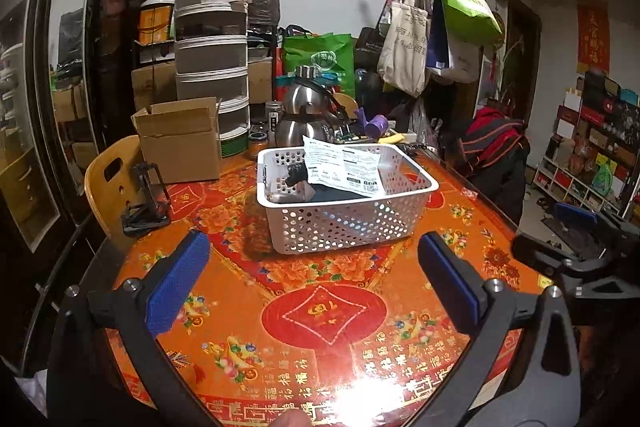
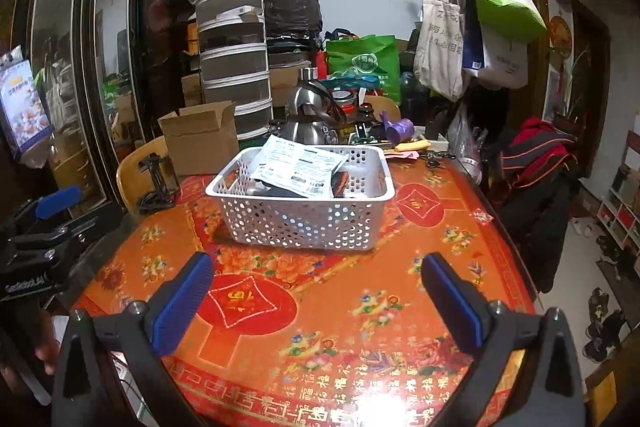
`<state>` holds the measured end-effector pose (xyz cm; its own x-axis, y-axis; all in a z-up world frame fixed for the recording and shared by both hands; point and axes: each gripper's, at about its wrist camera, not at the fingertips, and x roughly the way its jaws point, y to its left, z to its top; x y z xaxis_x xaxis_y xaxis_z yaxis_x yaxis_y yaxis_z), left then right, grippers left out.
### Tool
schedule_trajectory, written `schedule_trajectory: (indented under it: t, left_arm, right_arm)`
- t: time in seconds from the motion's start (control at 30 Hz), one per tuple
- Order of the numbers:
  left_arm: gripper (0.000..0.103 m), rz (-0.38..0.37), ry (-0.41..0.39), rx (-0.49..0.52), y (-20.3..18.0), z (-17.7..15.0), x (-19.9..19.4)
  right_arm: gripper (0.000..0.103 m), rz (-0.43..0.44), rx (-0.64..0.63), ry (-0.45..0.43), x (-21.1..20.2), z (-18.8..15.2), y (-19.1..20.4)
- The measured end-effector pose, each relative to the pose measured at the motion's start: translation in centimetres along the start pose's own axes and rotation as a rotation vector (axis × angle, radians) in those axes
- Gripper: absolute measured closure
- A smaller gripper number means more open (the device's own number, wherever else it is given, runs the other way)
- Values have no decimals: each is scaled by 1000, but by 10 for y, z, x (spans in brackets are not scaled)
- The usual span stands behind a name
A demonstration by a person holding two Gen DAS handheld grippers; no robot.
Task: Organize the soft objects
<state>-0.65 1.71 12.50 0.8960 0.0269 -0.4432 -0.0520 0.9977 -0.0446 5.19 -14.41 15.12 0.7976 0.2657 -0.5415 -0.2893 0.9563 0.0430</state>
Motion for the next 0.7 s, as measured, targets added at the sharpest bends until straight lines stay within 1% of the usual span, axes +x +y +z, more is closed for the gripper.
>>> schedule_trajectory:
  t: [0.1,0.13,0.27,0.5,0.7]
  left_arm:
    - [0,0,19,20,-6,-1,7]
    - [0,6,32,18,-6,-2,9]
    - [0,-12,64,-6,-2,-3,24]
    - [0,-10,73,-11,0,-1,36]
    - [0,-10,72,-12,2,0,37]
  right_arm:
    - [0,-21,-8,5,9,0,2]
    - [0,-20,-1,12,13,0,1]
    - [0,1,22,43,28,-1,-3]
    - [0,-3,22,40,30,-2,-4]
    - [0,-4,16,50,32,-2,-2]
